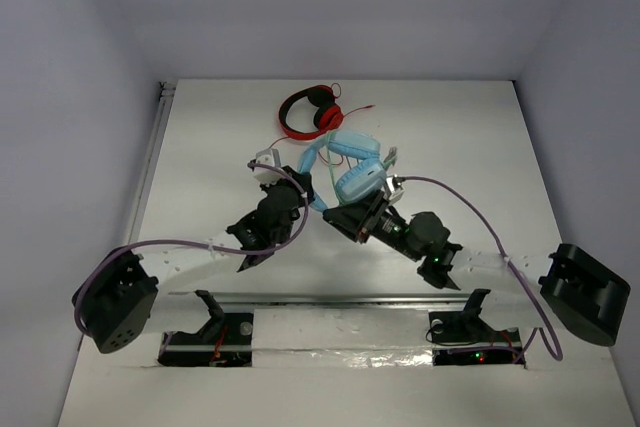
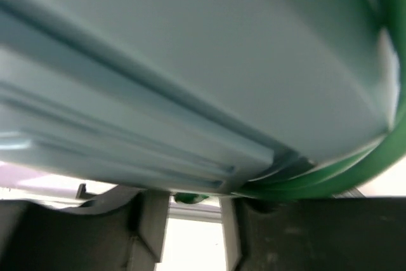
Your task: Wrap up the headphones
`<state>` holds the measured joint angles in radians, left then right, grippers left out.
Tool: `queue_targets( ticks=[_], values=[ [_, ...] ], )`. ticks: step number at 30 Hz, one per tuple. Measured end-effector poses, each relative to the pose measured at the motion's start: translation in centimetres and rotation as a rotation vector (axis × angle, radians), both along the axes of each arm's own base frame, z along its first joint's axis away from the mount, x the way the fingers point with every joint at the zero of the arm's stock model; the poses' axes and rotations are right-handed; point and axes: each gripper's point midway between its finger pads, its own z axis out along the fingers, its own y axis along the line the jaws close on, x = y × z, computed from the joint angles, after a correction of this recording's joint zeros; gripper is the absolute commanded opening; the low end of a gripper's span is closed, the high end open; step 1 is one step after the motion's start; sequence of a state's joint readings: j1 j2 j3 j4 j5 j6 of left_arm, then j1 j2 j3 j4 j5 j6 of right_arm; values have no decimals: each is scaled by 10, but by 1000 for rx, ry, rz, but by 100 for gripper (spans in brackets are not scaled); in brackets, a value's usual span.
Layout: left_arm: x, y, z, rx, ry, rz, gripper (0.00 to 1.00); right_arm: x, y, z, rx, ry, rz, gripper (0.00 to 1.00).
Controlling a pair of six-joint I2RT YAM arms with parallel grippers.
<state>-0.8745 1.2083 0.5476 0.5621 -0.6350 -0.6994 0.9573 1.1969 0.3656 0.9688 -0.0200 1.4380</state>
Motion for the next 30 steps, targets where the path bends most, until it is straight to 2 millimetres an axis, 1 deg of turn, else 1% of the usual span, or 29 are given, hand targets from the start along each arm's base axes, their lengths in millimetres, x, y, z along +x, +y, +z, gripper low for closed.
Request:
queue_targets(
  ticks=[3, 7, 12, 15, 18, 19, 21, 23, 24, 25, 27, 30],
  values=[
    [-1, 2, -7, 30, 13, 8, 0, 2, 2, -10, -20, 32, 0, 45],
    [-4, 4, -18, 77, 33, 15, 0, 4, 6, -22, -67, 71, -2, 53],
    [-6, 4, -36, 127, 70, 15, 0, 10, 7, -35, -120, 109, -31, 54],
    [-7, 5, -48, 160, 96, 12, 0, 12, 7, -47, -152, 133, -41, 58],
    [-9, 7, -58, 192, 120, 12, 0, 12, 8, -54, -169, 147, -39, 66],
    [-10, 7, -62, 203, 129, 11, 0, 12, 8, -56, -172, 150, -38, 73],
    [-11, 8, -69, 227, 146, 8, 0, 12, 8, -56, -178, 147, -38, 81],
    [-14, 7, -78, 257, 166, -5, 0, 10, 5, -55, -202, 136, -38, 97],
    [-15, 6, -81, 267, 173, -11, 0, 9, 4, -54, -217, 125, -39, 97],
    [-16, 6, -85, 287, 183, -19, 0, 8, 3, -52, -244, 114, -37, 100],
    [-17, 2, -93, 327, 204, -44, 0, 7, 1, -43, -289, 75, -42, 100],
    [-19, -9, -102, 368, 231, -102, 0, 13, -15, -31, -358, 22, -105, 100]
  ],
)
